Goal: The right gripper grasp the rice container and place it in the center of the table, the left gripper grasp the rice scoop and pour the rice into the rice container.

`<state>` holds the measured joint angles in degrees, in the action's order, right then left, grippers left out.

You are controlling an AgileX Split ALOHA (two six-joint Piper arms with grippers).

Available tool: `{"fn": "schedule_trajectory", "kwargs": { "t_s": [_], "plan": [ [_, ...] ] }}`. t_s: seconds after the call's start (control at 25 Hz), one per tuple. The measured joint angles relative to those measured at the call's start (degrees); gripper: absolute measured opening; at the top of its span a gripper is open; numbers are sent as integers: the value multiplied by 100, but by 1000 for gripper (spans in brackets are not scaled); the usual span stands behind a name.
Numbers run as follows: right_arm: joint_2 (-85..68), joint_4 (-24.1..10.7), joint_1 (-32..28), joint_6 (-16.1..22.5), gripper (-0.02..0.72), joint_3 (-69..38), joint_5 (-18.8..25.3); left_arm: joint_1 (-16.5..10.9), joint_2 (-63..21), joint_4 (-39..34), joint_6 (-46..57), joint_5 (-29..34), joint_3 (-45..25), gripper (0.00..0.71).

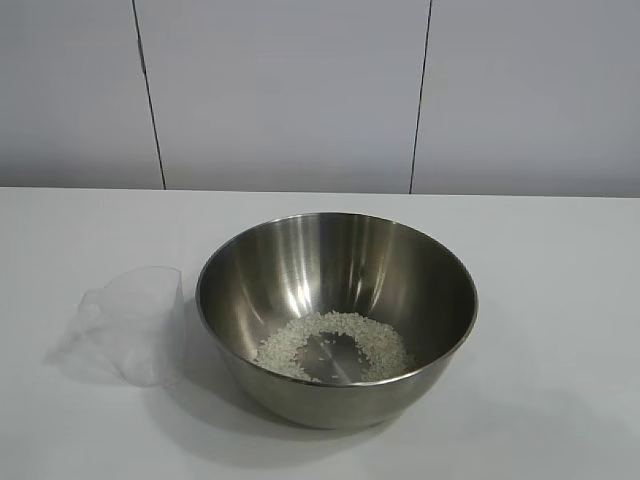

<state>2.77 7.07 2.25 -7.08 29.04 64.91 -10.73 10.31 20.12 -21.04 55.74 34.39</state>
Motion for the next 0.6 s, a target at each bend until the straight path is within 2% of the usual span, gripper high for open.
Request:
{"fn": "schedule_trajectory", "kwargs": {
  "t_s": [0.28,0.44,0.6],
  "plan": [
    [0,0,0,0,661,0,0,0,-792,-445,404,659,-357,663],
    [0,0,0,0,661,0,0,24,-855,-863,606,1101,-405,663],
    [0,0,0,0,661,0,-5,61,-860,-939,913,1176,-499,663]
  ]
}}
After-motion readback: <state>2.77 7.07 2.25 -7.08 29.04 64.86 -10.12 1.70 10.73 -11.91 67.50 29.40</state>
